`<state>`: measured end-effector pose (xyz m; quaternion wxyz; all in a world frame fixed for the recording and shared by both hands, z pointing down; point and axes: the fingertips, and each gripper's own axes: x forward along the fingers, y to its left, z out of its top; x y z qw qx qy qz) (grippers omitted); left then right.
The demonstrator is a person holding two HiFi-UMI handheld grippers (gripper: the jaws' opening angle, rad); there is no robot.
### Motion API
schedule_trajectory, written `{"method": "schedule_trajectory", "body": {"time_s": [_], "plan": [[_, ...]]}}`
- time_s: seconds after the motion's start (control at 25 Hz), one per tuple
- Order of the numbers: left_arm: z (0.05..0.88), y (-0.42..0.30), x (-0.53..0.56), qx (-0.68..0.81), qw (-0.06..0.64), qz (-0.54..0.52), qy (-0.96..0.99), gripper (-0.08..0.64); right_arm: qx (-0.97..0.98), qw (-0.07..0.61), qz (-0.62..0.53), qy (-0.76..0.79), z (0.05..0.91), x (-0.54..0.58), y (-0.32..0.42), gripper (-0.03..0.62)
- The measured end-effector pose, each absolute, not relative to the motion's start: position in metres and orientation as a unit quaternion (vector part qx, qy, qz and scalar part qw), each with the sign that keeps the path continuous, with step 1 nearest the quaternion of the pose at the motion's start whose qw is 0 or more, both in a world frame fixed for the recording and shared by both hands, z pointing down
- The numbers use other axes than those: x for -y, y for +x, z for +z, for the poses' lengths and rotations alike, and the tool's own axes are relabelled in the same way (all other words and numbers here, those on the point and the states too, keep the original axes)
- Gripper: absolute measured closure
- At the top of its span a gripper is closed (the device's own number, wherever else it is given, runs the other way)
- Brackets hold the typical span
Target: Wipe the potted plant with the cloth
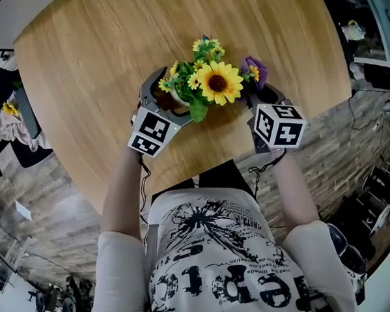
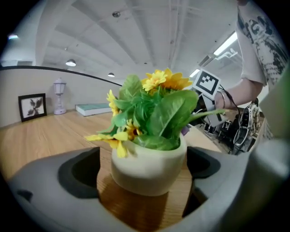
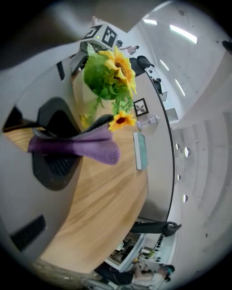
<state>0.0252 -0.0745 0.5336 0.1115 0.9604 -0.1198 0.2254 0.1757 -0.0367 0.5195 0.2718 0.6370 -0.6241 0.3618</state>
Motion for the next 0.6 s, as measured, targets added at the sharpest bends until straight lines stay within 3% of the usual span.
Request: {"method": "schedule_trajectory", "body": {"time_s": [0.36, 0.6], "plan": [[0.535, 0.05, 0.079, 0.105, 0.07, 0.243, 0.962, -0.022, 0.636, 0.274, 0.361, 0.624, 0.522, 0.052, 0.186, 0.512], [0.542, 0.047, 0.075, 0.081, 0.049, 0.262, 0.96, 0.028, 0.647, 0.293, 0.36, 0.605, 0.528, 0.058, 0.185, 0.512]]}}
